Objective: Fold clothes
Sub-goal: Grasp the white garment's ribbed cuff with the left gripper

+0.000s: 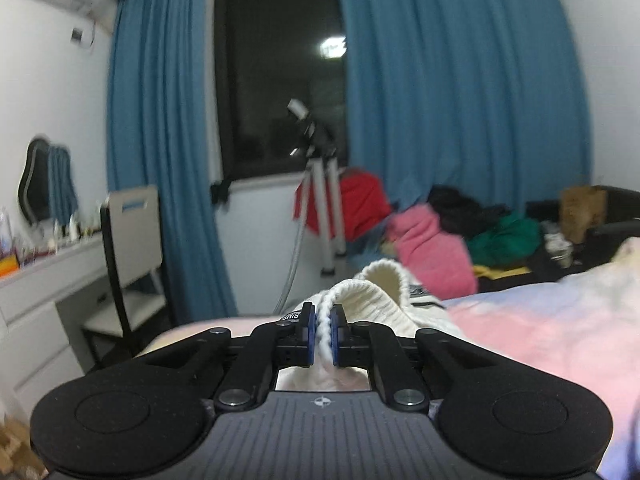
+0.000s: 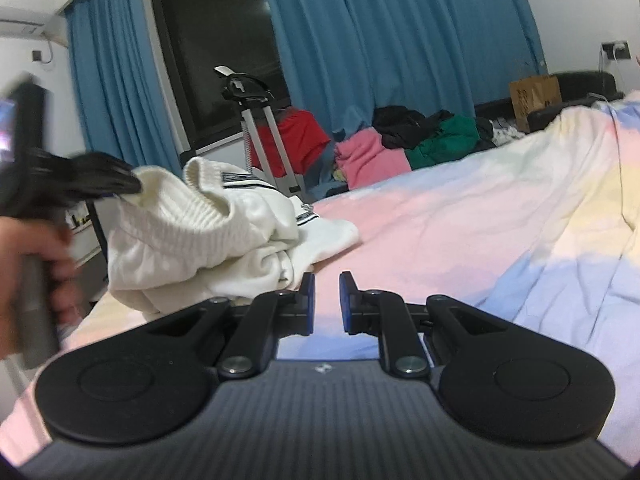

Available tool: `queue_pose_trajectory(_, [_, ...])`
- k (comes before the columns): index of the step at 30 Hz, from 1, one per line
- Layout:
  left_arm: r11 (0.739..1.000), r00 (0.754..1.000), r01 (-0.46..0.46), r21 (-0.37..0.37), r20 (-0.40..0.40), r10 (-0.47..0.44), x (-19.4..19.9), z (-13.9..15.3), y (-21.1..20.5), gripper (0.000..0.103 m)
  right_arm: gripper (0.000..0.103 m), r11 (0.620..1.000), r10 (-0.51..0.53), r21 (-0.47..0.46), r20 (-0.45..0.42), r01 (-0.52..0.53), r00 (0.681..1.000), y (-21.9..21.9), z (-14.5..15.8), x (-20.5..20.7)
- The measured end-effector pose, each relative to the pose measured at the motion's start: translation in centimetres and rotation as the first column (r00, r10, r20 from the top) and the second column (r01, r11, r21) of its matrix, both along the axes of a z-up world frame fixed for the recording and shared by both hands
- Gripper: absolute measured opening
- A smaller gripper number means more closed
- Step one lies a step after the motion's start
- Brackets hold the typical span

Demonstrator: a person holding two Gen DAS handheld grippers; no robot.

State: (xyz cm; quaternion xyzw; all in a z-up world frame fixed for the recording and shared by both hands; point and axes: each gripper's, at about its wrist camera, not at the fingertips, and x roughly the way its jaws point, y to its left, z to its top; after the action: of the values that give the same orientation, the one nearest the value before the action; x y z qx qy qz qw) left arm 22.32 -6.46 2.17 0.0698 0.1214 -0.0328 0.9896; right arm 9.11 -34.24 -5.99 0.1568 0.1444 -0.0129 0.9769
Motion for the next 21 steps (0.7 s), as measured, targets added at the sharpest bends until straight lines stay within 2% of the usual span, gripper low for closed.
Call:
queue_pose_trajectory(3, [0.998, 0.999, 0.051, -0.029, -0.018, -0.051, -5.1, 0.9, 2.4, 0.007, 0.015, 1.0, 0.001, -0.02, 0.014, 0.0, 1.0, 0.4, 0.7, -0.8])
queue_pose_trajectory(6, [0.994, 0.993, 0.069, -0.079, -0.095, -0.077, -9.3, 0.1, 5.6, 0.006, 0.015, 1.0, 0.002, -0.027, 0.034, -0.001, 0.999, 0.5, 1.5, -1.8])
queue_pose_trajectory(8, [0.993, 0.985, 0.051, -0.107, -0.16, -0.068, -11.2, -1.5, 7.7, 0.005, 0.015, 1.0, 0.007, -0.019, 0.043, -0.006, 0.999, 0.4, 2.0, -2.6])
queue_pose_trajectory(11, [0.989, 0.967, -0.024, -0.144, -0.256, -0.014, -12.6, -4.5, 10.7, 0.0, 0.015, 1.0, 0.023, -0.018, 0.033, -0.023, 0.999, 0.6, 2.5, -3.6])
queue_pose_trajectory(15, [0.955, 0.928, -0.135, -0.265, -0.371, 0.029, -13.3, -7.3, 14.4, 0.001, 0.015, 0.997, 0.072, -0.034, -0.002, -0.072, 0.997, 1.7, 2.7, -4.9])
queue_pose_trajectory(18, [0.941, 0.914, -0.156, -0.3, -0.404, 0.023, -14.0, -7.8, 15.1, 0.003, 0.015, 0.989, 0.122, -0.083, -0.03, -0.124, 0.992, 3.3, 2.5, -5.9])
queue_pose_trajectory(19, [0.941, 0.916, -0.152, -0.301, -0.4, 0.02, -14.4, -7.8, 15.1, 0.005, 0.016, 0.984, 0.139, -0.106, -0.037, -0.142, 0.99, 4.0, 2.6, -6.1])
queue_pose_trajectory(21, [0.947, 0.929, -0.139, -0.288, -0.37, 0.024, -15.0, -7.4, 14.6, 0.015, 0.016, 0.973, 0.17, -0.154, -0.036, -0.174, 0.985, 5.3, 2.7, -6.6])
